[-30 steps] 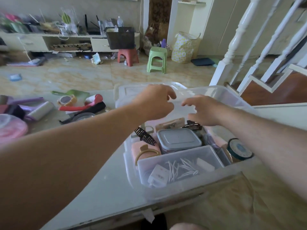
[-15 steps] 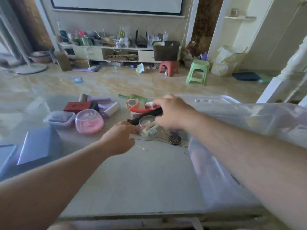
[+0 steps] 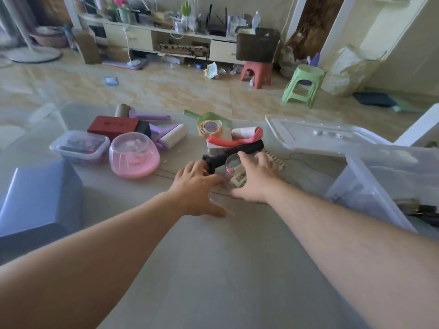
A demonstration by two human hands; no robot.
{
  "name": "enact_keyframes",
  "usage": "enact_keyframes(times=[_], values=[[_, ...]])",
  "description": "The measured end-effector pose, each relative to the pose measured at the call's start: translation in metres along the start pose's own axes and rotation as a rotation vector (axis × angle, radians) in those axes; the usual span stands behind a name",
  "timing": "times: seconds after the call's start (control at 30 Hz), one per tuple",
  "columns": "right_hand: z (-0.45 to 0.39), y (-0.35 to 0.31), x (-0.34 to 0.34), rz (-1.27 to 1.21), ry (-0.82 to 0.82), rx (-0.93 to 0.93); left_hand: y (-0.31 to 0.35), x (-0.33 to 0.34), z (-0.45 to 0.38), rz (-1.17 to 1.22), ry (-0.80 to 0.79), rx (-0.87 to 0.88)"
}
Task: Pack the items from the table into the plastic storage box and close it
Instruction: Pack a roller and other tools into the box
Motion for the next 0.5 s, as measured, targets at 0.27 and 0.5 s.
enact_keyframes(times=[0.27, 0.5], values=[[0.02, 0.001, -0.006, -0.007, 0.149, -0.003, 0.021, 0.016, 0.012, 0.043, 0.034, 0.267], [0.069, 0.005, 0.008, -0.036, -0.054, -0.006, 0.036, 0.021, 0.048, -0.279, -0.139, 0.192]])
Point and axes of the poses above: each hand's wrist, its own z-axis away from the middle knuckle, its own x-axis out of the palm, y = z × x, the point moved 7 cm from there along -z, towards the middle knuckle, and after that the axes turned 2 degrees about z, right-handed, at the moved point
